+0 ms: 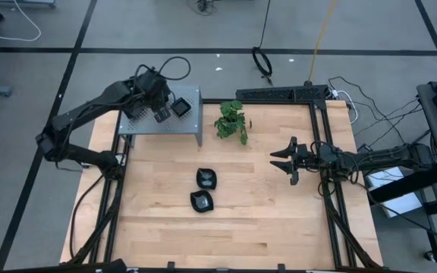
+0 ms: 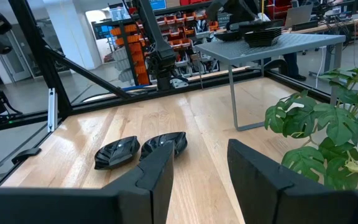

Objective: Pick & Place Mini shaped plates
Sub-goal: Stack the black square plate on top of the black square plate on the shelf, then stack the black leaf plate on top of the black leaf plate on the shelf

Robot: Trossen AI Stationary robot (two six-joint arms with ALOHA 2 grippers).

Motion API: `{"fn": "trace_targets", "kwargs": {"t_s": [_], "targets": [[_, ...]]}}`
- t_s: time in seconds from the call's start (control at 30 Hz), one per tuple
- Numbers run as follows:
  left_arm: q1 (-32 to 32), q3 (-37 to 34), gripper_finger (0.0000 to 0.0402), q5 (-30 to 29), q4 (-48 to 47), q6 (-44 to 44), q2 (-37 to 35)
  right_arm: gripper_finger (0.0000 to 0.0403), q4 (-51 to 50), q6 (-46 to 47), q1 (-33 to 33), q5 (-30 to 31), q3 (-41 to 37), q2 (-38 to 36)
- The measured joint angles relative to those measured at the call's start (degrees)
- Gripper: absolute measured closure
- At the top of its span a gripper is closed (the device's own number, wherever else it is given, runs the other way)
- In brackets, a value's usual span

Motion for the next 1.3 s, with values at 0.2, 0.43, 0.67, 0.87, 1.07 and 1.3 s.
{"fn": "trace_targets", "kwargs": {"t_s": [0.2, 0.43, 0.67, 0.87, 1.07, 1.3], "targets": [[-2.9, 1.0, 0.0246, 0.0, -0.1, -2.2, -1.7, 0.0261, 0.0, 0.0, 0.0, 0.0, 0.0, 0.0], [-9.7, 1.2, 0.0236, 12.0, -0.1, -15.2, -2.7, 0.0261, 0.0, 0.0, 0.0, 0.0, 0.0, 0.0], [-23.8, 1.2, 0.0236, 22.6, -0.3, -20.4, 0.6, 0.0261, 0.0, 0.0, 0.0, 0.0, 0.0, 0.0], [-36.3, 1.2, 0.0236, 21.3, 1.1, -20.2, 6.0, 0.0261, 0.0, 0.0, 0.0, 0.0, 0.0, 0.0], [-44.8, 1.2, 0.0236, 20.7, 2.3, -9.8, 12.7, 0.0261, 0.0, 0.0, 0.0, 0.0, 0.0, 0.0], [-50.0, 1.2, 0.0236, 17.3, 2.3, 4.2, 20.3, 0.0261, 0.0, 0.0, 0.0, 0.0, 0.0, 0.0]]}}
